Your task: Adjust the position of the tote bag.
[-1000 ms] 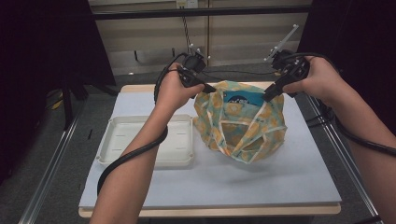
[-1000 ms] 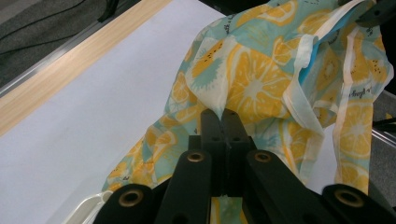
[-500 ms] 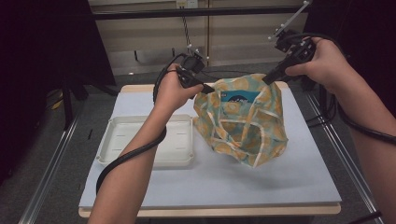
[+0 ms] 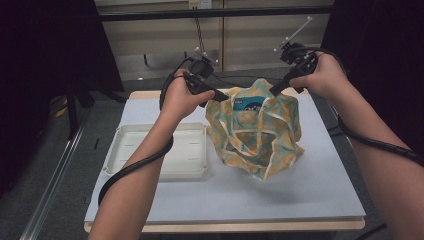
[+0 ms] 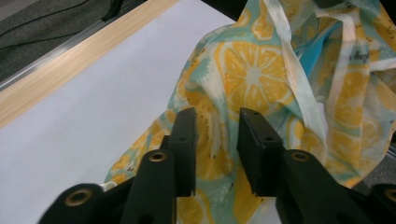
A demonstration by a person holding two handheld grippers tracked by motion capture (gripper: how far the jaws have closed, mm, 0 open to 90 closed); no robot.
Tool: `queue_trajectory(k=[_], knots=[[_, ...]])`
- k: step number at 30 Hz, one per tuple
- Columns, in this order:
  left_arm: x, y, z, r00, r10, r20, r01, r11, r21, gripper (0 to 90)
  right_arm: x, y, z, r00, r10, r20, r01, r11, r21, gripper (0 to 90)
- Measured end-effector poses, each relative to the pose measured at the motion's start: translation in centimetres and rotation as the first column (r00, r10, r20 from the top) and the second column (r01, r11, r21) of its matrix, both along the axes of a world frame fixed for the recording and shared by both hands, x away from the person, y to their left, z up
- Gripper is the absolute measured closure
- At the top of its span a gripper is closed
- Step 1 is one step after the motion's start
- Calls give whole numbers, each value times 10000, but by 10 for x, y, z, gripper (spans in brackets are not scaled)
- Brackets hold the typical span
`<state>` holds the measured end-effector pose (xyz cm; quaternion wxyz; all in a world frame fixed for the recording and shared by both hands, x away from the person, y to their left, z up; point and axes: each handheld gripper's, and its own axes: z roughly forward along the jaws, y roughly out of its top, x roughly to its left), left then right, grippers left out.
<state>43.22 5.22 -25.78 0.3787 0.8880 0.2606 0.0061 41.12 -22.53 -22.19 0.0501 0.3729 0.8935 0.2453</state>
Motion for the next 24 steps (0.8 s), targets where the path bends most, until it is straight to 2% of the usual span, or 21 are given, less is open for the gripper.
queue_trajectory(k=[1, 3, 4, 5, 6, 7, 11, 12, 13, 15, 17, 19, 21, 24], knots=[[0, 2, 1, 10000, -51, 57, 51, 10000, -43, 613, 0, 0, -3, 10000, 28, -57, -28, 10000, -15, 899], [-2, 4, 5, 9991, 181, 379, -184, 9998, 75, 497, 0, 0, -6, 9999, 86, -138, -88, 9999, -139, 900], [-3, 5, 7, 9979, 358, 548, -356, 9994, -47, 439, -1, 0, -7, 9998, 88, -165, -91, 9998, -180, 899], [-4, 6, 9, 9970, 545, 541, -533, 9983, -236, 405, -1, 1, -7, 9998, 58, -189, -62, 9998, -180, 899], [-5, 7, 11, 9965, 603, 574, -585, 9977, -340, 391, -1, 0, -8, 9998, 110, -159, -113, 9997, -224, 899], [-6, 9, 14, 9967, 482, 653, -467, 9986, -246, 378, -2, 1, -8, 9998, 108, -186, -112, 9997, -238, 898], [-14, 10, 22, 9961, 411, 782, -366, 9976, -582, 312, -3, 4, -10, 9996, 196, -214, -202, 9994, -297, 897], [-17, 10, 24, 9957, 390, 842, -343, 9978, -571, 306, -3, 4, -10, 9996, 183, -227, -190, 9993, -312, 897], [-19, 10, 26, 9959, 155, 896, -120, 9991, -402, 307, -3, 4, -10, 9995, 200, -232, -208, 9992, -349, 896], [-23, 7, 24, 9965, -14, 835, 37, 9996, -268, 309, -4, 5, -10, 9996, 167, -238, -175, 9992, -368, 897], [-25, 4, 22, 9958, -528, 744, 505, 9982, 317, 322, -4, 5, -10, 9995, 137, -271, -148, 9991, -392, 895], [-28, 0, 19, 9942, -707, 812, 676, 9969, 404, 337, -5, 5, -11, 9996, 97, -275, -107, 9993, -351, 896], [-29, -2, 18, 9922, -905, 861, 866, 9951, 482, 386, -5, 5, -11, 9996, 127, -255, -136, 9993, -356, 895], [-28, -6, 13, 9894, -1266, 711, 1219, 9903, 672, 493, -6, 4, -12, 9996, 194, -209, -201, 9992, -333, 894]])
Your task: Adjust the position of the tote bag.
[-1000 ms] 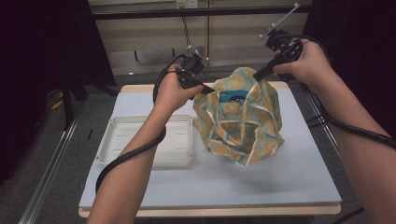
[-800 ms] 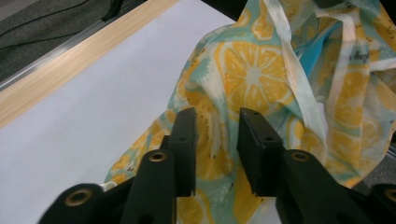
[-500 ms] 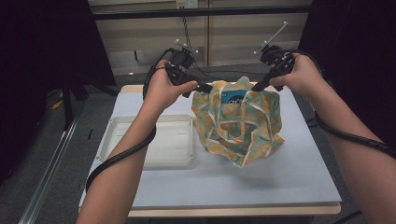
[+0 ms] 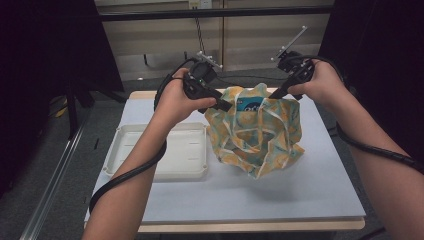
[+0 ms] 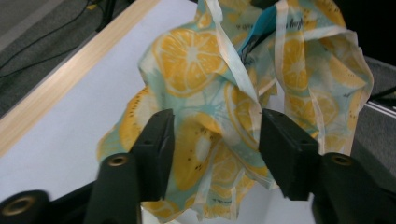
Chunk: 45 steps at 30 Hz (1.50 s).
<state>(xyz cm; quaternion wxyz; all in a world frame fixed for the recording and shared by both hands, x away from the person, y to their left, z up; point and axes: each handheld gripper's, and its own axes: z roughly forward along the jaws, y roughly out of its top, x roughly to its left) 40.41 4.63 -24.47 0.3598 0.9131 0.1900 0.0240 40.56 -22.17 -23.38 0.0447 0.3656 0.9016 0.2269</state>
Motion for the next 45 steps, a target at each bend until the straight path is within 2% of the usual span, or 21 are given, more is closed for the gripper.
queue_trajectory(k=[1, 3, 6, 9, 12, 14, 18, 21, 24, 25, 29, 31, 34, 38, 40, 41, 43, 44, 45], knots=[[1, -1, -2, 9999, -168, 25, 168, 9999, 23, 556, 0, 0, 0, 10000, -85, -17, 85, 10000, 21, 894], [4, -4, -5, 9997, -235, -78, 236, 9996, 130, 625, 0, 0, 0, 10000, -70, -4, 70, 10000, 40, 893], [7, -5, -6, 10000, -36, -31, 36, 9999, 162, 814, 0, 0, -1, 10000, -48, -10, 48, 10000, 46, 891], [10, -5, -4, 9998, 129, -143, -127, 9999, 112, 876, -1, -1, -1, 10000, -12, -9, 12, 10000, 86, 890], [11, -5, 2, 9995, 166, -258, -163, 9998, 127, 898, -1, -2, -2, 10000, -17, -5, 17, 9999, 166, 892], [12, -4, 7, 9992, 169, -359, -172, 9998, -107, 900, -1, -3, -3, 10000, -18, 2, 18, 10000, 89, 894], [15, -2, 17, 9991, 300, -285, -312, 9986, -432, 900, -1, -4, -4, 10000, 3, -9, -3, 9998, 199, 897], [19, -1, 24, 9978, 589, -290, -615, 9931, -995, 900, -1, -4, -5, 10000, 85, -18, -85, 9998, 164, 897], [27, 0, 27, 9956, 907, -238, -929, 9886, -1184, 900, -2, -4, -5, 9999, 98, -24, -97, 9998, 150, 897], [29, 0, 25, 9932, 1134, -280, -1161, 9844, -1322, 900, -2, -4, -6, 9999, 100, -45, -99, 9998, 152, 896], [35, -6, 16, 9929, 1152, -303, -1178, 9877, -1028, 900, -2, -4, -6, 9999, 156, -16, -155, 9998, 117, 892], [37, -10, 9, 9933, 1047, -484, -1084, 9908, -812, 900, -2, -4, -6, 9999, 169, 7, -169, 9998, 110, 886], [36, -15, 1, 9925, 989, -714, -1040, 9920, -718, 900, -3, -4, -6, 9999, 128, 24, -128, 9999, 84, 866], [36, -17, -5, 9910, 1006, -882, -1073, 9914, -755, 898, -3, -5, -4, 9994, 167, 299, -164, 9998, -111, 805], [37, -15, -7, 9930, 806, -860, -862, 9942, -638, 895, -4, -6, -2, 9988, 209, 449, -201, 9996, -178, 780], [36, -15, -7, 9919, 880, -912, -950, 9927, -745, 893, -4, -6, -1, 9987, 193, 462, -184, 9996, -204, 771], [35, -15, -8, 9925, 834, -889, -896, 9936, -687, 890, -6, -7, 1, 9985, 193, 510, -185, 9997, -157, 742], [33, -15, -9, 9909, 925, -979, -1007, 9914, -832, 889, -6, -7, 3, 9982, 135, 577, -127, 9998, -141, 726], [33, -15, -9, 9911, 914, -964, -989, 9922, -757, 887, -7, -8, 4, 9976, 209, 655, -196, 9996, -208, 713]])
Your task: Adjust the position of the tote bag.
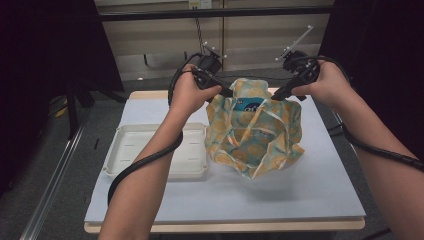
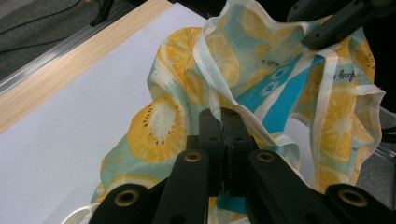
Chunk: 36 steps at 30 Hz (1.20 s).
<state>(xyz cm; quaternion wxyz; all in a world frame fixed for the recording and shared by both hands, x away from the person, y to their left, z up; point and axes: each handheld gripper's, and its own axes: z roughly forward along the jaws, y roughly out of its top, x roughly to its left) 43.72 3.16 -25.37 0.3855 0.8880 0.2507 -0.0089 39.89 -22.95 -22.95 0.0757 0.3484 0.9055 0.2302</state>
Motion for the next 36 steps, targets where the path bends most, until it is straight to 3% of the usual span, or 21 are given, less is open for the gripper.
queue_trajectory(k=[6, 14, 19, 22, 28, 33, 35, 36], knots=[[1, 3, -2, 9999, -140, 23, 140, 9999, 57, 879, -5, -1, 15, 9994, -185, 289, 181, 9998, 124, 615], [0, 3, -3, 10000, 82, -21, -82, 10000, -29, 877, -14, 6, 26, 9992, 291, 273, -295, 9995, 131, 530], [1, 1, -4, 10000, 36, -83, -36, 10000, -1, 882, -17, 18, 21, 9959, 903, -31, -903, 9959, 103, 530], [2, 1, -5, 9999, -4, -119, 5, 10000, 51, 882, -14, 25, 13, 9925, 1207, -213, -1211, 9925, -169, 582], [2, 1, -6, 9997, 106, -208, -107, 9999, -14, 880, -9, 27, 6, 9909, 1305, -323, -1313, 9910, -242, 792], [5, 2, -7, 9995, 125, -296, -125, 9999, 4, 881, -7, 19, 18, 9959, 840, -337, -835, 9964, 165, 864], [4, 0, -9, 9984, 380, -417, -393, 9988, -297, 880, -7, 15, 26, 9976, 653, -228, -644, 9971, 405, 872], [5, 1, -9, 9991, 210, -371, -215, 9997, -149, 880, -7, 13, 30, 9986, 512, -153, -502, 9971, 572, 878]])
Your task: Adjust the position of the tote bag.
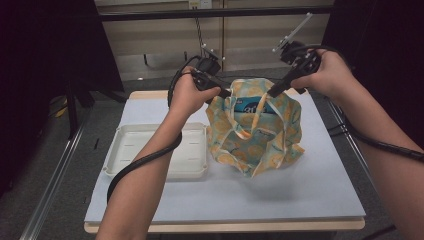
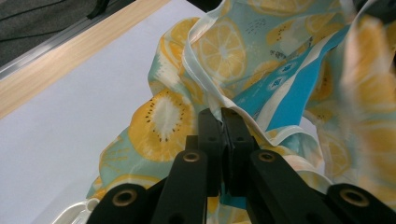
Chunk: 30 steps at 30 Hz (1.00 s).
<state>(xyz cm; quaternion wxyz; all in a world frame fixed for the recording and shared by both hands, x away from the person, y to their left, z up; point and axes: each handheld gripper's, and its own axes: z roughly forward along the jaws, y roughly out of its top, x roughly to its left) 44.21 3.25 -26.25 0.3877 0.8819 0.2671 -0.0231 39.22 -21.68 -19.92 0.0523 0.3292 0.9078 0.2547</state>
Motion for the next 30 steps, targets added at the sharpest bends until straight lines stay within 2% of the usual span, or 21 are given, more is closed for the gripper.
queue_trajectory(k=[2, 3, 4, 5, 7, 8, 11, 15, 16, 18, 19, 21, 23, 30], knots=[[-1, -1, -2, 9998, 168, -117, -169, 9997, -154, 881, 2, -5, 8, 9994, -187, 278, 175, 9990, 421, 888], [1, 1, -2, 9998, -182, 8, 182, 9998, 86, 882, 3, -7, 11, 9987, -355, 372, 331, 9975, 625, 890], [-1, -1, -3, 9998, 175, -133, -177, 9997, -144, 881, 4, -10, 13, 9976, -568, 402, 537, 9958, 738, 890], [1, 1, -4, 9999, -99, -55, 99, 9999, 70, 881, 6, -12, 13, 9960, -756, 485, 719, 9946, 755, 890], [-1, 1, -5, 9997, 147, -182, -150, 9998, -135, 879, 9, -16, 9, 9933, -1057, 477, 1013, 9911, 864, 889], [1, 4, -5, 9999, -121, -74, 122, 9999, 63, 877, 11, -17, 6, 9927, -1126, 425, 1083, 9898, 923, 889], [1, 8, -7, 10000, -28, -70, 28, 10000, 6, 865, 14, -20, -4, 9920, -1239, 233, 1215, 9891, 836, 890], [2, 15, -8, 9999, 126, -75, -126, 9999, 3, 854, 17, -21, -18, 9937, -1121, -30, 1121, 9920, 588, 890], [1, 16, -9, 9995, 291, -130, -293, 9994, -166, 839, 17, -20, -21, 9935, -1134, -103, 1137, 9923, 487, 890], [2, 21, -8, 9998, 199, -84, -199, 9997, -105, 808, 17, -19, -26, 9938, -1091, -197, 1097, 9933, 371, 890], [1, 22, -7, 9995, 304, -44, -305, 9994, -170, 792, 17, -18, -28, 9943, -1042, -236, 1049, 9940, 314, 890], [1, 25, -5, 9989, 458, 50, -457, 9987, -233, 726, 16, -17, -30, 9946, -994, -300, 1002, 9947, 250, 890], [-1, 28, -3, 9989, 472, 39, -471, 9984, -323, 699, 16, -16, -33, 9947, -956, -372, 963, 9952, 189, 890], [-7, 39, 9, 9990, 358, 256, -353, 9991, -227, 592, 15, -13, -37, 9952, -859, -473, 866, 9962, 126, 889]])
